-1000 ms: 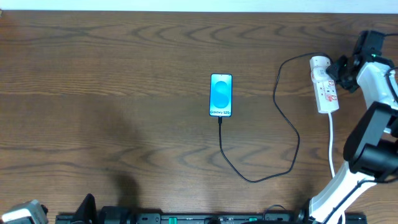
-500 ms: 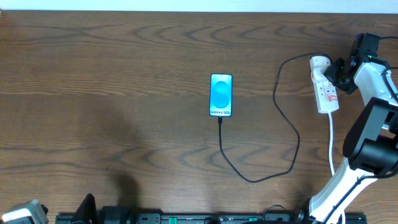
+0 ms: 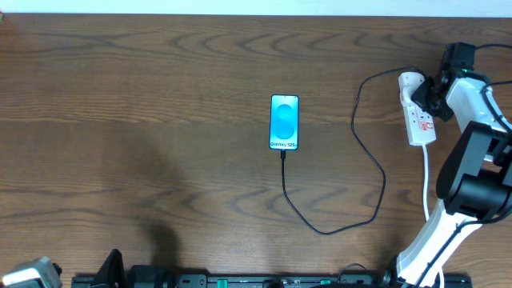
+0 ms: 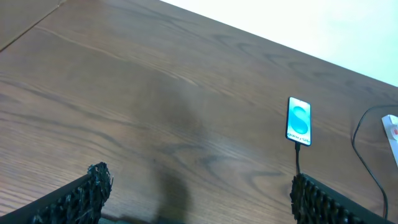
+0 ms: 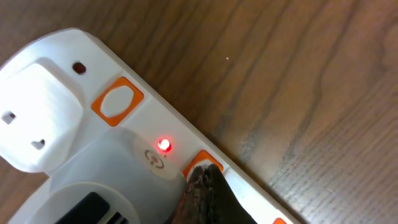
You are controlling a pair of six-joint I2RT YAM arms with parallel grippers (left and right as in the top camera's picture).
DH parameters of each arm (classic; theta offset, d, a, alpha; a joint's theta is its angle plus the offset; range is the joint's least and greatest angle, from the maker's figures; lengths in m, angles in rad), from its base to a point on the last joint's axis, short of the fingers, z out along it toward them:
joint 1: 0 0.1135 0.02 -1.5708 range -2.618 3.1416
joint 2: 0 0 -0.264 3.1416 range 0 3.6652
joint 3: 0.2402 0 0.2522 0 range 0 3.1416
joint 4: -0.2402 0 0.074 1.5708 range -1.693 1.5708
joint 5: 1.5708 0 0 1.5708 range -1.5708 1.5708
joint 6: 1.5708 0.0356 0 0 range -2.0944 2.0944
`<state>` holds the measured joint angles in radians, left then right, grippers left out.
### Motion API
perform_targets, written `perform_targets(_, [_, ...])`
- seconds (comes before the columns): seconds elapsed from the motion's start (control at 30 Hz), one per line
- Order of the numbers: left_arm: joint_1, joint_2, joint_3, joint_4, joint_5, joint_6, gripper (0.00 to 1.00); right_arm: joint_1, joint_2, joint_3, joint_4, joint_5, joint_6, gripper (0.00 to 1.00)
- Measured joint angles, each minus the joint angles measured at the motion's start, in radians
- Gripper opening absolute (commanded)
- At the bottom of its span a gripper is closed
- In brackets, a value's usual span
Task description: Plug charger to phone and switch on socket
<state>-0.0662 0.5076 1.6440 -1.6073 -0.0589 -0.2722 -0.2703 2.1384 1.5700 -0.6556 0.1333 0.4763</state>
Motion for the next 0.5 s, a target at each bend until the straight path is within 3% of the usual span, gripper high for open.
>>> perform_targets(0.5, [0.000,0.000,0.000,0.000,0.000,0.000,0.95,0.036,-0.117,-0.012,-0.153,0.057,-0.003,0.01])
